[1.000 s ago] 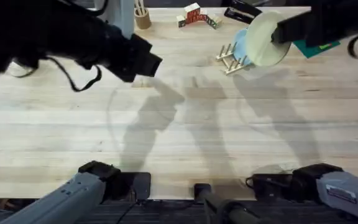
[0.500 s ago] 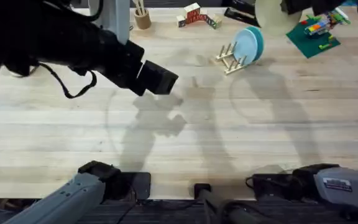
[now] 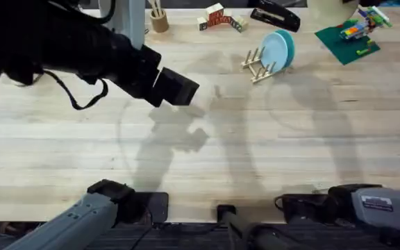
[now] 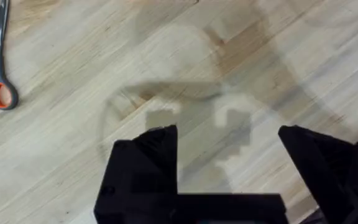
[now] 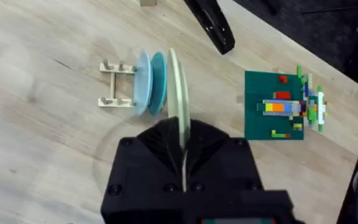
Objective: Pick up the plates from the table one by one and place each into a slot on the dish rack.
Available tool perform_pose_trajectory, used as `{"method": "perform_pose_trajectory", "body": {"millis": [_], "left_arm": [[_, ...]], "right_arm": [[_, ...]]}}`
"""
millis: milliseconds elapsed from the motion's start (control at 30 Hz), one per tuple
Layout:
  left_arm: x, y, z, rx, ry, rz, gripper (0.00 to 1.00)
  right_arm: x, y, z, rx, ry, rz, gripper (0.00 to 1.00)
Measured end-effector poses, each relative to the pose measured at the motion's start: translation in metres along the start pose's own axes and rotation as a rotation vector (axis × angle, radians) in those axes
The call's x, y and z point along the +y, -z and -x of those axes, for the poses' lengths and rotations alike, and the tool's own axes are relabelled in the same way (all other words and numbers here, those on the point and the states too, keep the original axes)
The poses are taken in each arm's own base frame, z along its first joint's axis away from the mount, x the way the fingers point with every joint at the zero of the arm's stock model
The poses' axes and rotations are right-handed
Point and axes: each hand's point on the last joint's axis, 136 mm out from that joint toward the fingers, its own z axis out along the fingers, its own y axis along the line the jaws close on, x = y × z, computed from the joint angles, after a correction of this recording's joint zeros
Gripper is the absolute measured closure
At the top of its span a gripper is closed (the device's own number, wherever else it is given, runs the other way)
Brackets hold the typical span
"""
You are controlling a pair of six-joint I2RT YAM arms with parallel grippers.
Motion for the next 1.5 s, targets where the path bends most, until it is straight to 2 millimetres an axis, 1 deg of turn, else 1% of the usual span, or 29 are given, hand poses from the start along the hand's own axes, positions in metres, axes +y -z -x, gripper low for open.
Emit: {"method": "perform_pose_trajectory", "body": {"millis": [233, 333, 600, 700, 733, 933, 1033, 1300, 1500], "left_arm": [[0.0, 0.0, 0.0, 0.0, 0.0, 0.0, 0.008], [0.0, 0.0, 0.0, 0.0, 0.0, 0.0, 0.007], [0.0, 0.0, 0.0, 0.0, -0.001, 0.0, 0.007], [0.0, 0.0, 0.0, 0.0, 0.0, 0.0, 0.007], [0.0, 0.0, 0.0, 0.0, 0.0, 0.0, 0.007], [0.0, 0.0, 0.0, 0.0, 0.0, 0.0, 0.006], [0.0, 0.0, 0.0, 0.0, 0.0, 0.0, 0.007], [0.0, 0.0, 0.0, 0.0, 0.0, 0.0, 0.008], [0.0, 0.0, 0.0, 0.0, 0.0, 0.0, 0.008]], "right_arm": [[0.0, -0.014, -0.001, 0.023, 0.002, 0.011, 0.97], [0.001, -0.016, -0.001, 0.027, 0.0, 0.018, 0.97], [0.015, -0.016, -0.001, 0.018, -0.014, 0.096, 0.97], [0.02, -0.02, -0.003, 0.03, -0.017, 0.123, 0.97], [0.027, -0.032, -0.004, 0.052, -0.013, 0.152, 0.97], [0.047, -0.061, -0.006, 0.11, 0.013, 0.211, 0.97], [0.053, -0.073, -0.006, 0.125, 0.022, 0.227, 0.97], [0.056, -0.1, -0.011, 0.161, 0.02, 0.247, 0.97], [0.056, -0.111, -0.009, 0.16, 0.02, 0.247, 0.97]]}}
